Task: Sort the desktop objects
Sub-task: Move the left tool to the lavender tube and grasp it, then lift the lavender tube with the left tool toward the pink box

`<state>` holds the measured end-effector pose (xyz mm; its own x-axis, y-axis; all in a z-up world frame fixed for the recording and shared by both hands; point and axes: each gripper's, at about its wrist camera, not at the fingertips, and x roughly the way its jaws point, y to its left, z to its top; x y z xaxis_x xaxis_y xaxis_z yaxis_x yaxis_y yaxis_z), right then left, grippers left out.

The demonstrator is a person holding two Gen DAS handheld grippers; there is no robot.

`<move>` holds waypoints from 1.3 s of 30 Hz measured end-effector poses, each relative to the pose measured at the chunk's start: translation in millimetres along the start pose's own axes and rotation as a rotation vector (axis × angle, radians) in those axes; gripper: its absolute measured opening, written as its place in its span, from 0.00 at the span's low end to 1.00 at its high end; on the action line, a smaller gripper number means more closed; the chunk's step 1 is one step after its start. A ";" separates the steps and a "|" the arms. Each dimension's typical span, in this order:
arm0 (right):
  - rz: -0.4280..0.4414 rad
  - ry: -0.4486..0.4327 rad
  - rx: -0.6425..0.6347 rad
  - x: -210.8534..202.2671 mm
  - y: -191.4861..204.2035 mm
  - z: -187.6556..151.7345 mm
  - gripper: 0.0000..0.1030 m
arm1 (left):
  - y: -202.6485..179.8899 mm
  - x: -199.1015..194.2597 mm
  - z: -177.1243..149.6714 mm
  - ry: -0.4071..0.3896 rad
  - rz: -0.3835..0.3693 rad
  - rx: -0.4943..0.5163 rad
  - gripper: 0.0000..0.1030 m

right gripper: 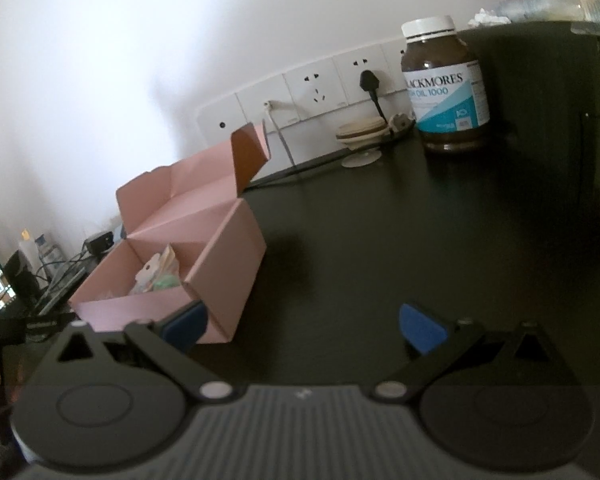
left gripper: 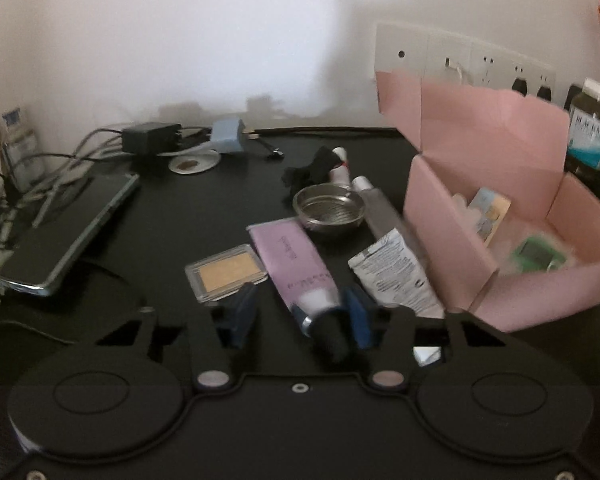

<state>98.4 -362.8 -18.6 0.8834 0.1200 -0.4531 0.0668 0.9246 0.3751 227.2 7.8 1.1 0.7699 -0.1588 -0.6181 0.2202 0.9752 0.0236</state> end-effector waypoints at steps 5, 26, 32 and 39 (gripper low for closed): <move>0.003 0.003 0.003 -0.1 -0.7 -0.2 0.99 | 7.9 -5.8 -1.6 0.009 -0.017 -0.002 0.48; 0.000 0.001 0.014 1.1 -1.5 -0.9 0.99 | 6.2 -16.5 -9.4 -0.009 -0.024 0.009 0.31; 0.004 -0.006 0.022 -0.3 -3.4 -1.4 0.99 | 15.4 -41.9 -7.6 -0.078 -0.025 -0.039 0.31; 0.005 -0.011 0.026 -0.9 -4.2 -1.2 0.99 | 0.1 -67.4 13.9 -0.173 -0.062 -0.045 0.31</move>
<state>96.8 -366.3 -20.8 0.8887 0.1208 -0.4422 0.0741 0.9141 0.3987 183.6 16.5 53.7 0.8481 -0.2392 -0.4727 0.2465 0.9680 -0.0476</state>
